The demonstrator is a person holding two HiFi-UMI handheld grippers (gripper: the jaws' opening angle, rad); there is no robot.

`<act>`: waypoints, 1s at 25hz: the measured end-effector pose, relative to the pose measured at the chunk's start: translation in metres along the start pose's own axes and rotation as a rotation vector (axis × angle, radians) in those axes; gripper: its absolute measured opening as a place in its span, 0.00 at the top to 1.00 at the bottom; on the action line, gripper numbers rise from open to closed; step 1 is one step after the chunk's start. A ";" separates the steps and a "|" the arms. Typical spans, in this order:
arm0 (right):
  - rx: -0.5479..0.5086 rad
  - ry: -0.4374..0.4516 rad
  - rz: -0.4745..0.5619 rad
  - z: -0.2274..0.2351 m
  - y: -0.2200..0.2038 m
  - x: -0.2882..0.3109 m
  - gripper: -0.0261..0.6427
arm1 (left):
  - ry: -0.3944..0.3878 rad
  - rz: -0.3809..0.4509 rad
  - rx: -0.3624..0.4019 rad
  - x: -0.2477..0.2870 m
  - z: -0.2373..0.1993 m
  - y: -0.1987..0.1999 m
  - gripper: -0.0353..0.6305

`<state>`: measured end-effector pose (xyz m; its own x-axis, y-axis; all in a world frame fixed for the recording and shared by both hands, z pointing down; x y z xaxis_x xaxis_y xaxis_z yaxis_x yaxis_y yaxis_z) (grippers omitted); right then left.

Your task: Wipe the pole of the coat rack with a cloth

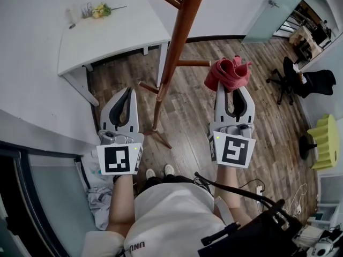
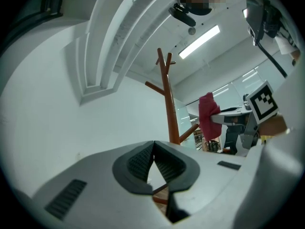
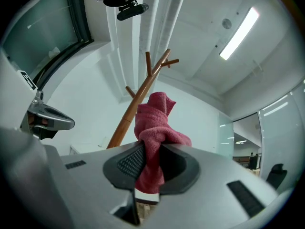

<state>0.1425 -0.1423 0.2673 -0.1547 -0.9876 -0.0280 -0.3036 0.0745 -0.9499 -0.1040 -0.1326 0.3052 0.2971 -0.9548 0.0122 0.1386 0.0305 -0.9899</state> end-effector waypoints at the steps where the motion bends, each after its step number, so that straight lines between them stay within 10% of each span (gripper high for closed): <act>1: -0.003 -0.004 0.004 0.000 0.001 -0.001 0.84 | -0.001 0.004 0.004 0.000 -0.001 0.000 0.93; 25: -0.020 -0.067 0.151 0.002 0.039 -0.026 0.85 | -0.011 0.040 -0.009 -0.017 0.005 0.031 0.93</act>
<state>0.1365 -0.1139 0.2305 -0.1373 -0.9719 -0.1910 -0.3008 0.2246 -0.9269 -0.0997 -0.1138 0.2750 0.3128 -0.9495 -0.0260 0.1175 0.0658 -0.9909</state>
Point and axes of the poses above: the fingertips, and each gripper's own axes: x forward along the fingers, z to its right, y out of its top, the point moved 6 cm from there along -x, backward along the fingers, and after that the axes turned 12 degrees about -z, right-handed, at the moved point
